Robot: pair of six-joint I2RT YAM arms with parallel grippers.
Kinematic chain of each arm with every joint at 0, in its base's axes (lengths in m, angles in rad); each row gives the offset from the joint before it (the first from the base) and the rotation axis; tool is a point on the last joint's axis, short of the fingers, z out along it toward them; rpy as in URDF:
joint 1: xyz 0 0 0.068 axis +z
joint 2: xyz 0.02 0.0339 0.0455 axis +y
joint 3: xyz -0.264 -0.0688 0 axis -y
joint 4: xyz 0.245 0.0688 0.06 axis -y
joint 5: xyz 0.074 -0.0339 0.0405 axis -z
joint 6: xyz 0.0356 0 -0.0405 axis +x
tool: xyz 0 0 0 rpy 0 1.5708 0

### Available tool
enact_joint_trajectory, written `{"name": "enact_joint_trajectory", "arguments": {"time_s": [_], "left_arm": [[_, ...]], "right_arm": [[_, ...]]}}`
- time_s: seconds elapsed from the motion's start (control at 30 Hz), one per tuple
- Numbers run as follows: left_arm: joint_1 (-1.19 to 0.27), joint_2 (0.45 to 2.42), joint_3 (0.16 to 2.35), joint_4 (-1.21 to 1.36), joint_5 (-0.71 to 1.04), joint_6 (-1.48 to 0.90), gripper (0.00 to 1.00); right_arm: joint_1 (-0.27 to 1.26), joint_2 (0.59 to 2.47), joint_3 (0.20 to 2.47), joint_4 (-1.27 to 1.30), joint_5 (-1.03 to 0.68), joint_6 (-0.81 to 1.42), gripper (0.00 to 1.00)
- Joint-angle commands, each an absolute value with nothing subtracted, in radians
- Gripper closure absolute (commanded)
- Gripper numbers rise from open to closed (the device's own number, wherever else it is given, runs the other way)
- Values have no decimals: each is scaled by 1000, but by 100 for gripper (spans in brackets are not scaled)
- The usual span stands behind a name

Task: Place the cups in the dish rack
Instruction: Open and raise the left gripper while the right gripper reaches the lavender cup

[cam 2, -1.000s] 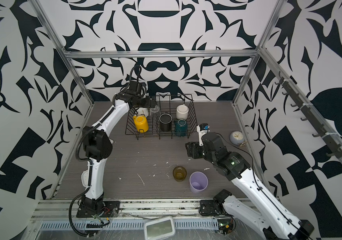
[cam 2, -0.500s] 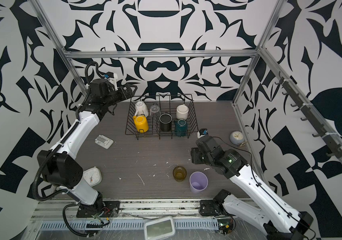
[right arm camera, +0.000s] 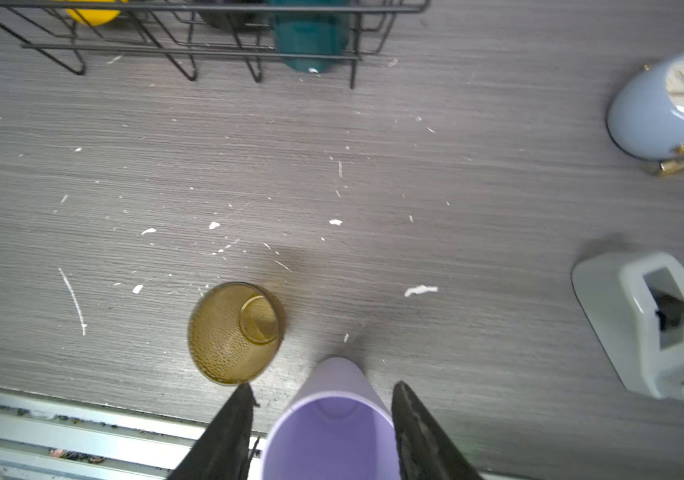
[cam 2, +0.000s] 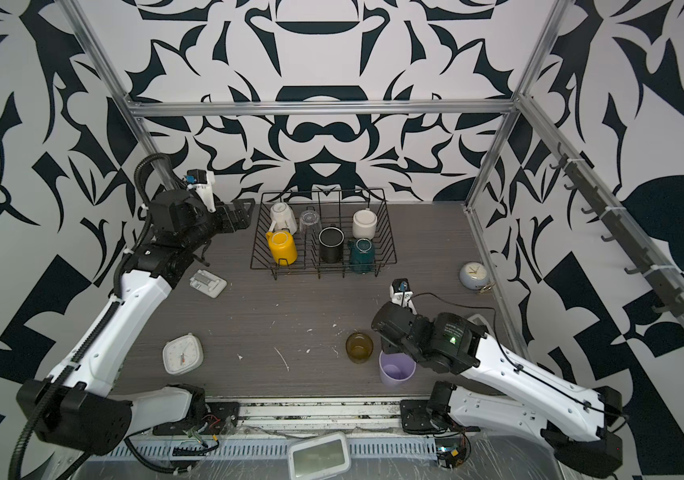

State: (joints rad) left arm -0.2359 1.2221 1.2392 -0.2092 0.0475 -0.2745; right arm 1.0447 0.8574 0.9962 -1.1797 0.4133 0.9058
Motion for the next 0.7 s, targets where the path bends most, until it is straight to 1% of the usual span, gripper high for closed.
{"name": "enact_joint_trajectory", "arguments": {"time_s": [0.0, 0.17, 0.5, 0.67], "left_arm": [[-235, 1172, 1182, -169, 5, -222, 1], [-234, 1160, 1182, -191, 12, -216, 1], [-234, 1130, 1166, -189, 18, -202, 1], [-235, 1127, 1164, -187, 20, -197, 1]], "right_arm": [[1058, 821, 985, -1296, 457, 1015, 47], [1072, 810, 947, -1355, 437, 1062, 47], [1080, 772, 856, -1352, 363, 1082, 47], [1080, 759, 793, -1299, 344, 1091, 48]]}}
